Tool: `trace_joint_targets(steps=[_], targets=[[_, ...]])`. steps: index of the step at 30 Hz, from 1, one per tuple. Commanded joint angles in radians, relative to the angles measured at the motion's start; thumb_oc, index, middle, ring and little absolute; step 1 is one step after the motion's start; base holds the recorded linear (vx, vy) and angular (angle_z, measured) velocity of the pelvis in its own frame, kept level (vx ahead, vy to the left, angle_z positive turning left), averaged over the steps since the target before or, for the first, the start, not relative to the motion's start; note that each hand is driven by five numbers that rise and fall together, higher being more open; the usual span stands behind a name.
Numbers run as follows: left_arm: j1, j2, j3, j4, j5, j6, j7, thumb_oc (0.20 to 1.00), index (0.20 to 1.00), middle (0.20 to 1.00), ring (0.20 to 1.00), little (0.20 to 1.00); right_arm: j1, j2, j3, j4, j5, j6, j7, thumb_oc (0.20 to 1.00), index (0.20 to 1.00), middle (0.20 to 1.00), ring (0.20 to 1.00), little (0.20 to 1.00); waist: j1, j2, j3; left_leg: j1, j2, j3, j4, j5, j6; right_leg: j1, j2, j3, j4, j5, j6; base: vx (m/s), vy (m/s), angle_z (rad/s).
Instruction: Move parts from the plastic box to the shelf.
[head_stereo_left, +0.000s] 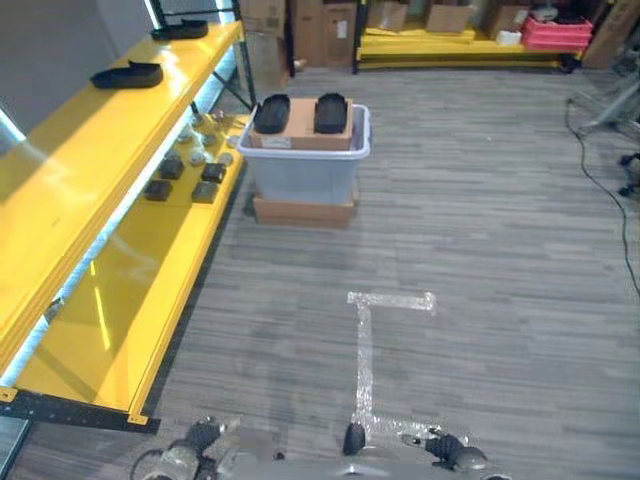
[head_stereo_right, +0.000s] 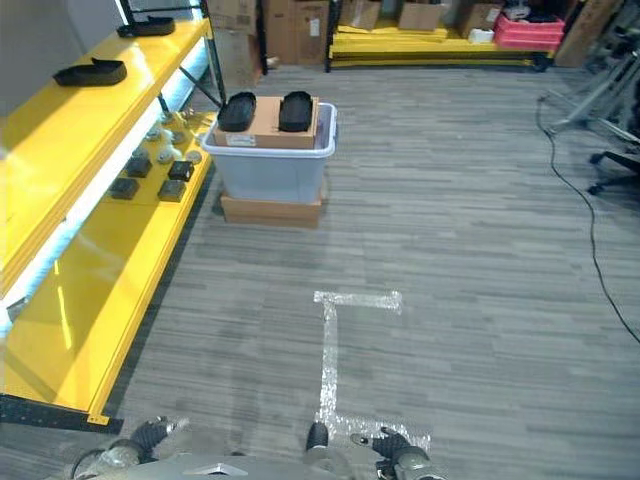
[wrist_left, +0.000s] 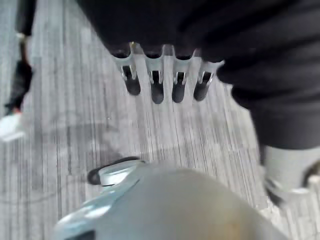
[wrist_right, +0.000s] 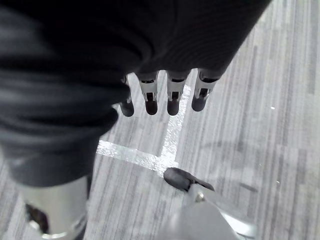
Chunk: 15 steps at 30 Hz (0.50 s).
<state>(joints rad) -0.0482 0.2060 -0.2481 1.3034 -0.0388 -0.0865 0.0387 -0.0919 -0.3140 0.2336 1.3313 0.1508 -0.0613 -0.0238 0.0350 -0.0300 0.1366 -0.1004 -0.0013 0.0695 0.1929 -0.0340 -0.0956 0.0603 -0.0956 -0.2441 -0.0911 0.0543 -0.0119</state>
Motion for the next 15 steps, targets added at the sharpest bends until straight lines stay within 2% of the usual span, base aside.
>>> trace_joint_targets(steps=[1, 3, 5, 7, 8, 9, 10, 11, 12, 13, 14, 15], targets=[[-0.052, -0.011, -0.032, 0.008, -0.001, -0.009, -0.004, 1.0, 1.0, 1.0, 1.0, 1.0, -0.021, -0.058, 0.015, 0.011, -0.011, -0.006, 0.015, 1.0, 1.0, 1.0, 1.0, 1.0, 0.002, 0.027, 0.043, 0.004, 0.004, -0.011, -0.142, 0.092, 0.024, 0.08, -0.015, 0.001, 0.004, -0.032, 0.112, 0.23, -0.008, 0.03], [-0.036, -0.017, -0.035, 0.037, 0.015, -0.005, -0.01, 1.0, 1.0, 1.0, 1.0, 1.0, -0.028, -0.065, 0.03, 0.002, -0.024, -0.009, 0.018, 1.0, 1.0, 1.0, 1.0, 1.0, 0.022, 0.035, 0.039, -0.041, 0.002, -0.027, -0.253, 0.144, 0.018, 0.108, -0.004, 0.009, 0.004, -0.061, 0.116, 0.37, 0.012, -0.13], [-0.008, -0.012, -0.022, 0.066, 0.03, 0.003, -0.021, 1.0, 1.0, 1.0, 1.0, 1.0, -0.044, -0.065, 0.027, -0.011, -0.018, -0.013, 0.026, 1.0, 1.0, 1.0, 1.0, 1.0, 0.036, 0.047, 0.021, -0.051, 0.014, -0.027, -0.266, 0.185, 0.007, 0.148, 0.011, 0.042, 0.004, -0.094, 0.121, 0.51, 0.067, -0.34], [0.006, -0.003, 0.011, 0.086, 0.013, 0.009, -0.021, 1.0, 1.0, 1.0, 1.0, 1.0, -0.041, -0.055, 0.023, -0.021, -0.017, -0.016, 0.03, 1.0, 1.0, 1.0, 1.0, 1.0, 0.041, 0.048, -0.003, -0.022, 0.009, -0.031, -0.237, 0.173, 0.033, 0.182, 0.003, 0.054, 0.045, -0.129, 0.127, 0.34, 0.105, -0.55], [0.007, -0.002, 0.011, 0.086, 0.013, 0.009, -0.021, 1.0, 1.0, 1.0, 1.0, 1.0, -0.041, -0.055, 0.024, -0.022, -0.017, -0.016, 0.029, 1.0, 1.0, 1.0, 1.0, 1.0, 0.041, 0.047, -0.002, -0.021, 0.008, -0.031, -0.236, 0.172, 0.033, 0.182, 0.002, 0.053, 0.046, -0.131, 0.127, 0.27, 0.112, -0.76], [0.01, 0.002, 0.029, 0.088, -0.002, 0.01, -0.02, 1.0, 1.0, 1.0, 1.0, 1.0, -0.035, -0.046, 0.013, -0.021, -0.001, -0.018, 0.034, 1.0, 1.0, 1.0, 1.0, 1.0, 0.045, 0.043, -0.01, -0.01, 0.002, -0.031, -0.225, 0.158, 0.047, 0.178, -0.011, 0.062, 0.101, -0.141, 0.131, 0.26, 0.131, -0.53], [0.009, 0.009, 0.053, 0.091, -0.025, 0.013, -0.016, 1.0, 1.0, 1.0, 1.0, 1.0, -0.022, -0.033, -0.015, -0.027, 0.041, -0.021, 0.042, 1.0, 1.0, 1.0, 1.0, 1.0, 0.042, 0.039, -0.018, 0.011, -0.01, -0.028, -0.218, 0.138, 0.068, 0.154, -0.025, 0.067, 0.208, -0.135, 0.145, 0.45, 0.298, -0.17], [-0.003, 0.022, 0.075, 0.08, -0.058, 0.011, -0.006, 1.0, 1.0, 1.0, 1.0, 1.0, -0.016, -0.007, -0.084, -0.063, 0.173, -0.04, 0.046, 1.0, 1.0, 1.0, 1.0, 1.0, 0.016, 0.044, 0.001, 0.077, -0.029, -0.007, -0.217, 0.109, 0.101, 0.033, -0.063, 0.112, 0.448, 0.005, 0.183, 0.37, 0.315, 0.03], [-0.012, 0.027, 0.076, 0.069, -0.07, 0.01, -0.001, 1.0, 1.0, 1.0, 1.0, 1.0, -0.015, 0.003, -0.1, -0.072, 0.214, -0.047, 0.05, 1.0, 1.0, 1.0, 1.0, 1.0, -0.001, 0.062, 0.021, 0.101, -0.018, -0.007, -0.219, 0.105, 0.111, -0.026, -0.053, 0.136, 0.566, 0.043, 0.192, 0.24, 0.237, -0.15], [-0.012, 0.027, 0.076, 0.069, -0.07, 0.01, -0.001, 1.0, 1.0, 1.0, 1.0, 1.0, -0.015, 0.003, -0.1, -0.072, 0.214, -0.047, 0.05, 1.0, 1.0, 1.0, 1.0, 1.0, -0.001, 0.061, 0.02, 0.101, -0.019, -0.006, -0.219, 0.105, 0.111, -0.027, -0.053, 0.137, 0.567, 0.043, 0.192, 0.25, 0.187, -0.38], [-0.035, 0.028, 0.07, 0.044, -0.095, 0.004, 0.004, 1.0, 1.0, 1.0, 1.0, 1.0, -0.014, 0.017, -0.12, -0.081, 0.262, -0.063, 0.039, 1.0, 1.0, 1.0, 1.0, 1.0, -0.028, 0.091, 0.039, 0.155, -0.01, -0.003, -0.238, 0.086, 0.118, -0.108, -0.061, 0.129, 0.628, 0.038, 0.179, 0.32, 0.135, -0.4], [-0.047, 0.036, 0.072, 0.039, -0.106, 0.0, 0.005, 1.0, 1.0, 1.0, 1.0, 1.0, -0.018, 0.017, -0.127, -0.077, 0.273, -0.063, 0.037, 1.0, 1.0, 1.0, 1.0, 1.0, -0.037, 0.096, 0.038, 0.177, -0.008, 0.002, -0.255, 0.078, 0.113, -0.143, -0.056, 0.105, 0.574, 0.021, 0.17, 0.45, 0.121, -0.23]])
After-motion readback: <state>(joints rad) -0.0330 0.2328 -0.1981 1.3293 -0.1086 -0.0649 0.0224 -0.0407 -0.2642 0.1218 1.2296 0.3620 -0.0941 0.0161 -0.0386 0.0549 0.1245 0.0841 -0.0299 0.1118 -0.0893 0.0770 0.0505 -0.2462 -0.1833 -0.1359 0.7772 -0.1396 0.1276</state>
